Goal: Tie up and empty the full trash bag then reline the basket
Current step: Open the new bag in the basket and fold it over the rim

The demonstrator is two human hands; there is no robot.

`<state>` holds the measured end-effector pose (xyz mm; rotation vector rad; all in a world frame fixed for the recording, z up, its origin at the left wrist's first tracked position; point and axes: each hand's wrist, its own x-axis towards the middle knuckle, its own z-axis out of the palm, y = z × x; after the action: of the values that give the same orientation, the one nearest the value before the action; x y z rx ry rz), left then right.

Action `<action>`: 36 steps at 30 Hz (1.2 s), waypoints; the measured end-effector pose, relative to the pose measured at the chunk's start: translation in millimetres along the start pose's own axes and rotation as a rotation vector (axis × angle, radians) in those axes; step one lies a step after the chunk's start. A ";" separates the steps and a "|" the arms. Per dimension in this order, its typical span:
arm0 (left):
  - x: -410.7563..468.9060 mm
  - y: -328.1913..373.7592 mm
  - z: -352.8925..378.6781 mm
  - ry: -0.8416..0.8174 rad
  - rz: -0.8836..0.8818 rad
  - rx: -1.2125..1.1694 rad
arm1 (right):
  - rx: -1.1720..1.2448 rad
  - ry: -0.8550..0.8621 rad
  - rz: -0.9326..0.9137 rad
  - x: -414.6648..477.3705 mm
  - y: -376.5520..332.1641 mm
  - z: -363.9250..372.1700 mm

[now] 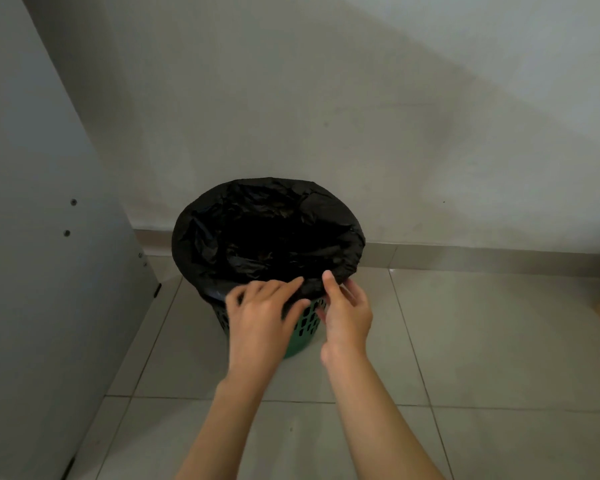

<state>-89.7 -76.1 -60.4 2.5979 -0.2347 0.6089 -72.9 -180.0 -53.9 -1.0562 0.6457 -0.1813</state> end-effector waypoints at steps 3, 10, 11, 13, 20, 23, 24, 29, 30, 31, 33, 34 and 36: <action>4.6 4.8 -4.2 -0.011 0.050 -0.240 | -0.041 -0.059 -0.004 -5.4 4.8 -5.8; -4.7 -49.9 -34.1 0.041 -0.019 -0.123 | -0.165 -0.154 -0.045 25.2 -14.8 -3.2; -5.8 -55.4 -31.1 0.021 0.005 -0.121 | -0.184 -0.174 -0.031 25.6 -13.5 -5.7; -4.5 -61.4 -23.9 0.021 0.039 -0.104 | -0.224 -0.153 -0.018 18.7 -4.7 -11.1; -0.3 -16.7 0.7 0.017 0.083 -0.095 | -0.061 -0.182 0.191 -13.4 44.3 -15.5; 3.9 -13.5 -1.7 0.097 0.081 -0.255 | 0.003 -0.146 0.215 -11.3 45.3 -16.1; 4.2 -12.4 -8.1 0.185 0.026 -0.282 | 0.011 -0.129 0.220 -9.7 44.7 -15.6; -3.9 -14.5 -28.9 0.543 -0.853 -0.839 | 0.018 -0.140 0.272 -4.1 40.4 -5.3; -5.8 -18.1 -27.9 0.534 -1.027 -0.973 | 0.037 -0.141 0.296 -4.8 40.4 -2.3; -7.8 -22.6 -25.2 0.491 -1.151 -1.080 | 0.066 -0.134 0.319 -5.0 41.0 0.1; -10.5 -27.5 -18.8 0.358 -1.273 -1.271 | 0.114 -0.115 0.341 -3.6 42.7 2.7; -11.6 -28.0 -16.8 0.292 -1.290 -1.362 | 0.123 -0.106 0.344 -3.0 43.4 3.0; -12.1 -28.0 -13.8 0.174 -1.283 -1.486 | 0.120 -0.094 0.343 -1.6 44.4 1.5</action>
<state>-98.4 -44.2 -66.0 0.8591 0.7233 0.0283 -80.5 -156.1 -90.7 -0.8198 0.7112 0.1261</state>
